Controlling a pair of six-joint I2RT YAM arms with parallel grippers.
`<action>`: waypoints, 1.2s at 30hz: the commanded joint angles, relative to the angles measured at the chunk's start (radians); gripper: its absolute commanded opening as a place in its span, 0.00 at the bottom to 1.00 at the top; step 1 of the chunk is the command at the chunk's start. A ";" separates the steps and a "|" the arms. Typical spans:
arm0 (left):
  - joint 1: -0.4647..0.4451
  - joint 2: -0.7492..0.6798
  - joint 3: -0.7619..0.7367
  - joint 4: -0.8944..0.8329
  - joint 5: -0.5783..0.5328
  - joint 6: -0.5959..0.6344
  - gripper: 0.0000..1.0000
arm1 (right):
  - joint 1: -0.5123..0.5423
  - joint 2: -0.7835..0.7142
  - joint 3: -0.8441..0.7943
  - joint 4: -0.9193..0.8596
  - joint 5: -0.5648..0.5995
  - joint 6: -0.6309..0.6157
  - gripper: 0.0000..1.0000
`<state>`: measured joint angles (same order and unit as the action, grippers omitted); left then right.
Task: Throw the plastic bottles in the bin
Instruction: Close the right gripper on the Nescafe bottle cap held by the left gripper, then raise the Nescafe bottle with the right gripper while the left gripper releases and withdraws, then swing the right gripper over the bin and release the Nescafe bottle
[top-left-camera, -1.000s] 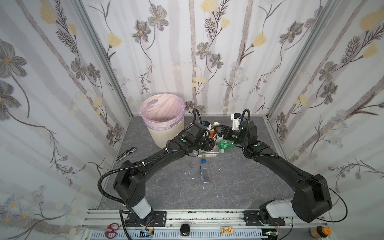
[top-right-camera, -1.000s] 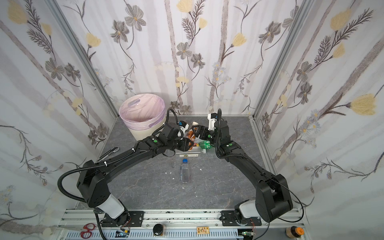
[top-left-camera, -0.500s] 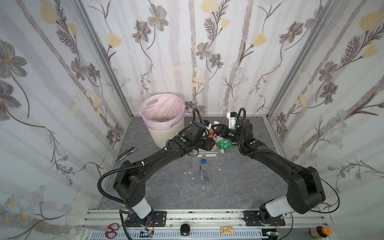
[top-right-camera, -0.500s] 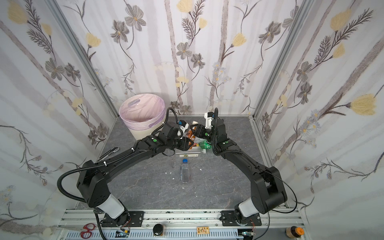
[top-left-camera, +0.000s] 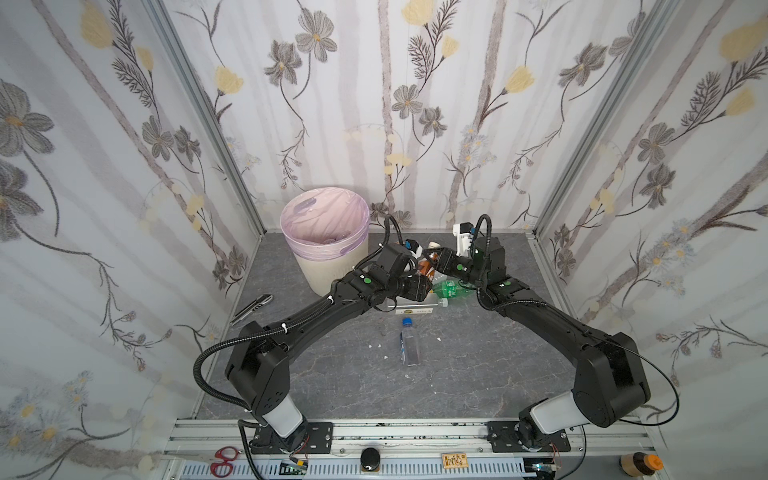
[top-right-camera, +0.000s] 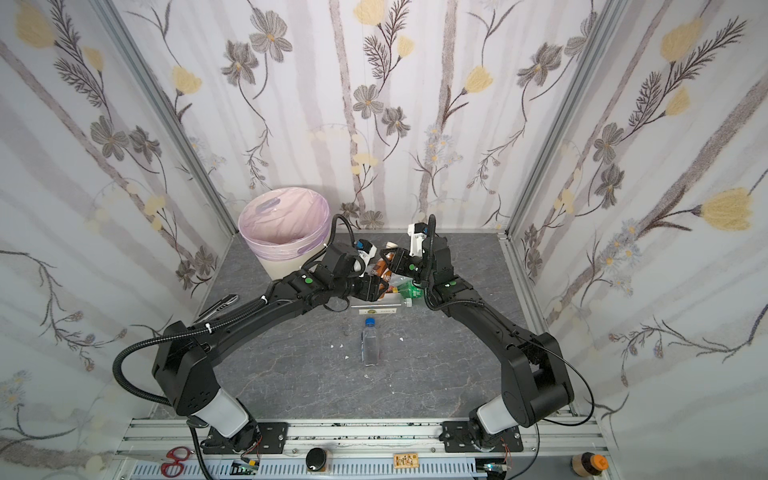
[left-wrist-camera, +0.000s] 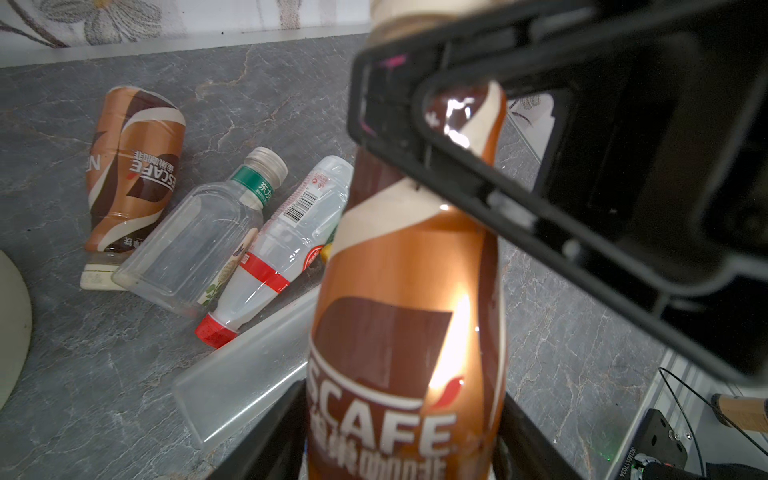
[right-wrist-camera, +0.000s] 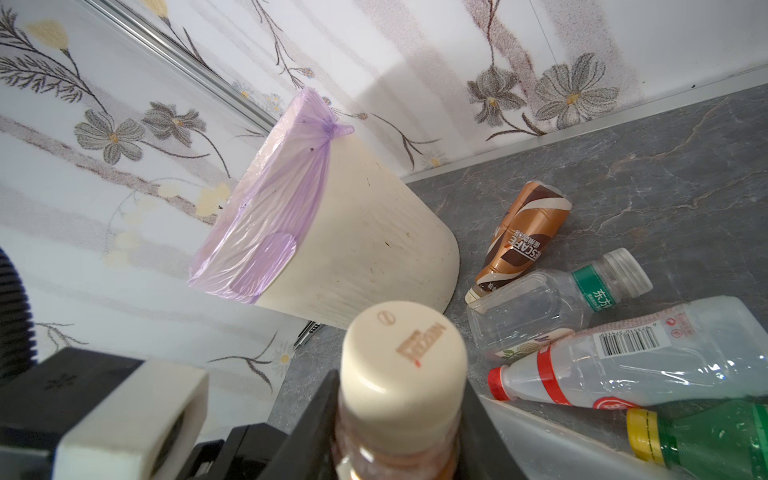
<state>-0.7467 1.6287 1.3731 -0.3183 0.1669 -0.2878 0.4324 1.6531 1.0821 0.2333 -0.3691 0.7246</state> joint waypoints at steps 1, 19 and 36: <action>0.010 -0.025 -0.004 0.021 -0.033 0.002 0.78 | -0.009 0.004 0.040 0.033 0.018 0.003 0.31; 0.126 -0.199 0.075 -0.057 -0.059 0.019 1.00 | -0.042 0.041 0.395 -0.043 0.192 -0.072 0.30; 0.447 -0.340 0.181 -0.077 0.052 -0.067 1.00 | -0.075 -0.097 0.467 0.377 0.580 -0.069 0.32</action>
<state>-0.3267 1.3048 1.5452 -0.3962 0.1989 -0.3275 0.3538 1.5337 1.5398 0.4847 0.1459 0.6060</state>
